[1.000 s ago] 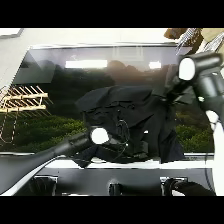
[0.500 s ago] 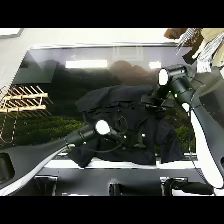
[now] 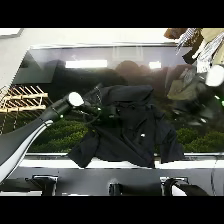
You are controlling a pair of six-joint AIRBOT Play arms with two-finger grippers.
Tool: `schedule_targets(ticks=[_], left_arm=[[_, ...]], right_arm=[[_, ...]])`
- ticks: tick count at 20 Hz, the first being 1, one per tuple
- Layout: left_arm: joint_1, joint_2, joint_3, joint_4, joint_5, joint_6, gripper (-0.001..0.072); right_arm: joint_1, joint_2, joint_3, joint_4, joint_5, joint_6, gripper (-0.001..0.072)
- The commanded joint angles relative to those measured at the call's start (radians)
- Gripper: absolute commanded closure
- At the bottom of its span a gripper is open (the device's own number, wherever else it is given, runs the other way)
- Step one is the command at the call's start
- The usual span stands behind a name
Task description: Fold the clothes and pants, and hang the long-sleeved shirts on hangers.
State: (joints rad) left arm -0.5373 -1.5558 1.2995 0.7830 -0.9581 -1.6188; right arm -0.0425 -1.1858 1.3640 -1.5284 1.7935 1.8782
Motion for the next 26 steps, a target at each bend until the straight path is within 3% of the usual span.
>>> schedule_targets(ticks=[1, 5, 9, 20, 26], left_arm=[[0.06, 0.003, 0.068, 0.064, 0.002, 0.006, 0.0149], [0.054, 0.003, 0.076, 0.063, 0.034, 0.003, 0.0149], [0.054, 0.003, 0.076, 0.063, 0.034, 0.003, 0.015], [0.054, 0.003, 0.076, 0.063, 0.035, -0.023, 0.015], [0.033, 0.003, 0.076, 0.051, 0.098, -0.023, 0.0149]], right_arm=[[-0.16, 0.203, -0.272, 0.183, 0.035, 0.032, 0.0087], [-0.177, 0.383, -0.65, 0.378, -0.016, 0.122, 0.0046], [-0.177, 0.443, -0.844, 0.419, -0.047, 0.153, 0.0047], [-0.176, 0.356, -0.98, 0.534, -0.352, 0.189, 0.0052], [-0.176, 0.258, -0.983, 0.559, -0.385, 0.201, 0.0056]])
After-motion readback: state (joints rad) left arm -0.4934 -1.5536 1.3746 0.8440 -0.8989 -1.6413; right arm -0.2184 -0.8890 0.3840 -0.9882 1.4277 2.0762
